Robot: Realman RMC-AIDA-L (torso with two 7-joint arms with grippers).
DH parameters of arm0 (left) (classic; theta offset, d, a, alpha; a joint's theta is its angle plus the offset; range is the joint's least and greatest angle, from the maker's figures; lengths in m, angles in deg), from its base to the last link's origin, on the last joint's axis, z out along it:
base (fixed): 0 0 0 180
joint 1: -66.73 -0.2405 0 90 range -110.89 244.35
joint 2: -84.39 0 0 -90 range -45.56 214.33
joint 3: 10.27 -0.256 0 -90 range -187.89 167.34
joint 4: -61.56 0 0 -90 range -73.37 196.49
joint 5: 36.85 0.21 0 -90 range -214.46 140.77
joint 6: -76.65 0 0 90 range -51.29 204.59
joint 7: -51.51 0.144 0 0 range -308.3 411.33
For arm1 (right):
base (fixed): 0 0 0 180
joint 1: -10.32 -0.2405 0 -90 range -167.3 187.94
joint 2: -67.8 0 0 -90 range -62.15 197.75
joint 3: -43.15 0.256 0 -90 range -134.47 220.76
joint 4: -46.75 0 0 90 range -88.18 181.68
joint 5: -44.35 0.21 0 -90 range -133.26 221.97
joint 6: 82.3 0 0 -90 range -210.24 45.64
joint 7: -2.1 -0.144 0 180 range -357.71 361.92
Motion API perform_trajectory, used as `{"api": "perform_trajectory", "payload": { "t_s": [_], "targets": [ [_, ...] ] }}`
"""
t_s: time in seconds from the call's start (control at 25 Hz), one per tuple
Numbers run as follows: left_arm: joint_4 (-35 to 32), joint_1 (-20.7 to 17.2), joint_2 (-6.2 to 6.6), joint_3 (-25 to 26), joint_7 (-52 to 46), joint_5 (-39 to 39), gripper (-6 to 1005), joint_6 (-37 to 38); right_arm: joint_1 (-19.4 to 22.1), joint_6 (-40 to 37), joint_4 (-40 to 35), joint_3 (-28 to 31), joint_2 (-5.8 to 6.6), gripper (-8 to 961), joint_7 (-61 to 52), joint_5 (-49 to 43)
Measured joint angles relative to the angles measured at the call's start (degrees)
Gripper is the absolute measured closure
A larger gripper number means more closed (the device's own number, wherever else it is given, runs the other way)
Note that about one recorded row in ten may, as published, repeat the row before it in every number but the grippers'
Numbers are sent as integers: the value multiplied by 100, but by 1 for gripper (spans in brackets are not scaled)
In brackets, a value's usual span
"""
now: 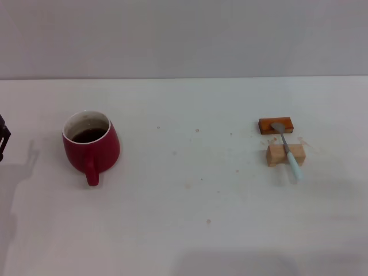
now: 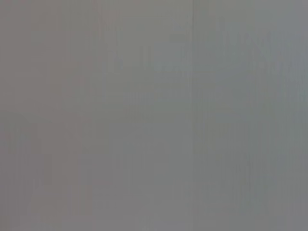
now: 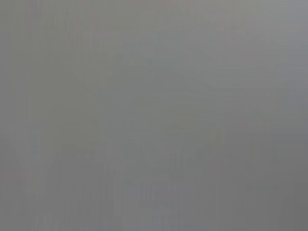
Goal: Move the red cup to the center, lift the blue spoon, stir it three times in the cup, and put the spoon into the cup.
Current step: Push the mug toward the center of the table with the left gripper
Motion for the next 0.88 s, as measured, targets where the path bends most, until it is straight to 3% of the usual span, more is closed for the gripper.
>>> {"api": "perform_trajectory", "payload": {
  "t_s": [0.52,0.88],
  "targets": [
    [4,30,6,55,0,-18,153,-18,-49,-58,-78,0,7,177,0,0],
    [-54,98,16,61,185,-16,248,-88,-46,-58,-97,0,6,177,1,0]
  ]
}}
